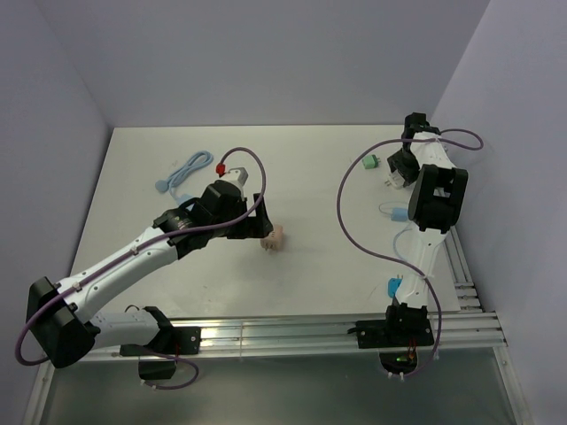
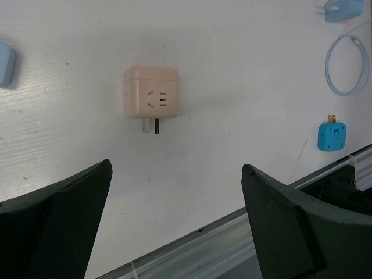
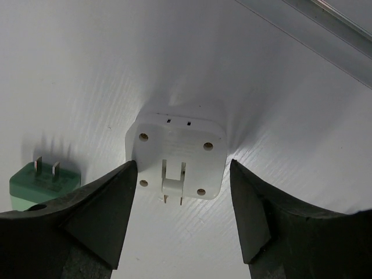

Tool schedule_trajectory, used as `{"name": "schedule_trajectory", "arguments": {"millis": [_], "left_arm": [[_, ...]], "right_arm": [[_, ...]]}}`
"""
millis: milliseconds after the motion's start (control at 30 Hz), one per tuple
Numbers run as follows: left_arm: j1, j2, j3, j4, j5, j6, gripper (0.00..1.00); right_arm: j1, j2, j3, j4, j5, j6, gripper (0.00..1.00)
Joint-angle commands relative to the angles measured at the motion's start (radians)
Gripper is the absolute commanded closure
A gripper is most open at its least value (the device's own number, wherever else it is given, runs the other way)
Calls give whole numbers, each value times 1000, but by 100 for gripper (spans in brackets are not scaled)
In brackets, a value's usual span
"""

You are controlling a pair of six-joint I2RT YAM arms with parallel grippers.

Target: Insert the plug

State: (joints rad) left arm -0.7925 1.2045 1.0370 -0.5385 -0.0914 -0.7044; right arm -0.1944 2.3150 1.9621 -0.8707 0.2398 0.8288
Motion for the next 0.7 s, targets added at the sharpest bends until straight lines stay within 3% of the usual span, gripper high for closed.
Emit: {"name": "schedule_trajectory", "arguments": {"millis": [0,67,167,400,600,667], "left_arm": [[6,6,31,14,4,25,1],[4,7,26,17,8,25,1],[4,6,20,21,24,23,2],[7,-28,8,37,73,3,8],[7,-57,-5,48,125,-26,11],[7,-71,-14,52,131,-35,12]], "right_arm": [[7,17,-6,-8,6,-14,29],[13,14,-11,2,-11,-29,35],[26,-17,-6,7,-13,-59,54],[59,-210,-146,117,7,-157,74],[59,-302,-248,140,-11,-203,73],[58,-321,-293,189,-53,-211,49]]}}
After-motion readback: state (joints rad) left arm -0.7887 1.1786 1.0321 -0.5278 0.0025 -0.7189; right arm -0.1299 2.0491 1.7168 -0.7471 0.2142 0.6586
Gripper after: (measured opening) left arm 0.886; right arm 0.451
